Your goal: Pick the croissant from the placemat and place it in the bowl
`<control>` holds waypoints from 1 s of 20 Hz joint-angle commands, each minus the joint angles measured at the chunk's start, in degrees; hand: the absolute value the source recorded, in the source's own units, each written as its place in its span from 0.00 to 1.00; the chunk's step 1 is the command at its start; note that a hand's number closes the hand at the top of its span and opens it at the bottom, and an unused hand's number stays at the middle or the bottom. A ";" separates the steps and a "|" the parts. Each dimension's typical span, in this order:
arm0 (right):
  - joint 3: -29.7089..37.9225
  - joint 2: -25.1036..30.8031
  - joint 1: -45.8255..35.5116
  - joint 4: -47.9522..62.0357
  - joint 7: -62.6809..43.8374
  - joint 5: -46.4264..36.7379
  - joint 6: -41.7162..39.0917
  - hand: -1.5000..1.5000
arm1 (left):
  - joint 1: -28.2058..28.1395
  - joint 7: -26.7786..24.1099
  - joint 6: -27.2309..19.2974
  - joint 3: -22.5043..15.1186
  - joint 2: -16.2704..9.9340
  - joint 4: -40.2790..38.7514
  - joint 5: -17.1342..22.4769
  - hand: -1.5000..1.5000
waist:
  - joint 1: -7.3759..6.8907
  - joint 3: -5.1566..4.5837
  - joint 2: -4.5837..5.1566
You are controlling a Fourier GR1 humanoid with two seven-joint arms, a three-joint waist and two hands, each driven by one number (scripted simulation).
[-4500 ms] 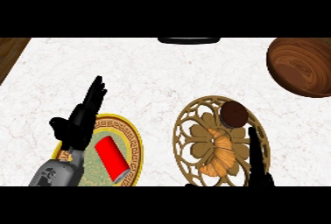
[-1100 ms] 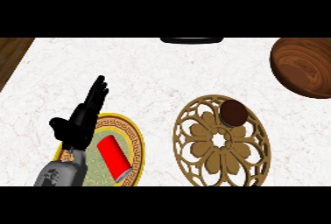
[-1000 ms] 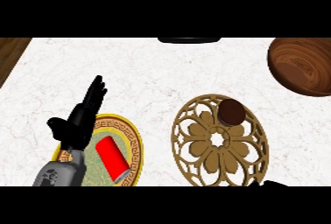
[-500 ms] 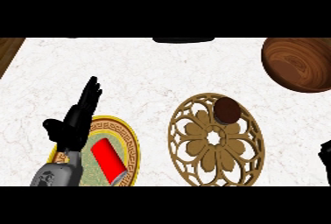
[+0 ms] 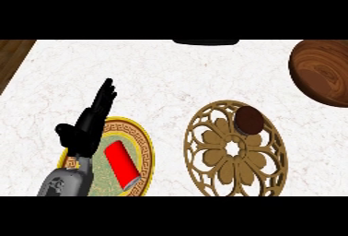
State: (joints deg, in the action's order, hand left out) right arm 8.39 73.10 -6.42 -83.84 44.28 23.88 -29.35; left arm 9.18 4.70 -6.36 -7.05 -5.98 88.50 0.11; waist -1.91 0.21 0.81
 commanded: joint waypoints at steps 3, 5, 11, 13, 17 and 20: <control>-3.06 -0.04 -10.53 13.02 12.01 -11.25 -2.06 1.00 | 2.93 -0.86 -0.31 -0.88 1.27 -3.13 -1.37 0.50 | -2.52 -0.03 0.56; -4.60 -0.34 -11.95 16.76 14.41 -13.57 -1.23 1.00 | 1.61 -0.84 -0.23 -1.95 1.80 -0.82 -1.36 0.50 | -3.58 0.03 0.62; -13.18 -9.98 -20.78 24.61 13.74 -21.61 7.03 1.00 | 4.26 0.02 3.40 0.57 -0.70 -3.25 1.14 0.50 | -4.24 -0.02 0.97; -14.38 -11.18 -24.19 29.57 14.39 -24.64 8.82 1.00 | 2.90 -0.68 2.07 -1.37 1.12 -1.76 -0.09 0.50 | -4.92 0.02 0.98; -17.47 -14.90 -27.44 36.98 18.67 -30.26 12.49 1.00 | 4.50 -0.30 1.91 0.17 0.28 -2.87 -0.11 0.50 | -4.22 0.07 1.03; -19.62 -17.62 -29.86 41.58 18.70 -33.40 15.13 1.00 | 1.36 -1.87 1.98 -1.84 1.64 -2.04 -0.46 0.50 | -5.28 0.11 1.18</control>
State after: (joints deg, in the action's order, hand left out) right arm -8.64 59.19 -32.88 -49.17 55.66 -5.22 -14.20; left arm 12.48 4.05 -4.87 -8.14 -4.63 85.85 -0.40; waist -6.43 0.28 1.88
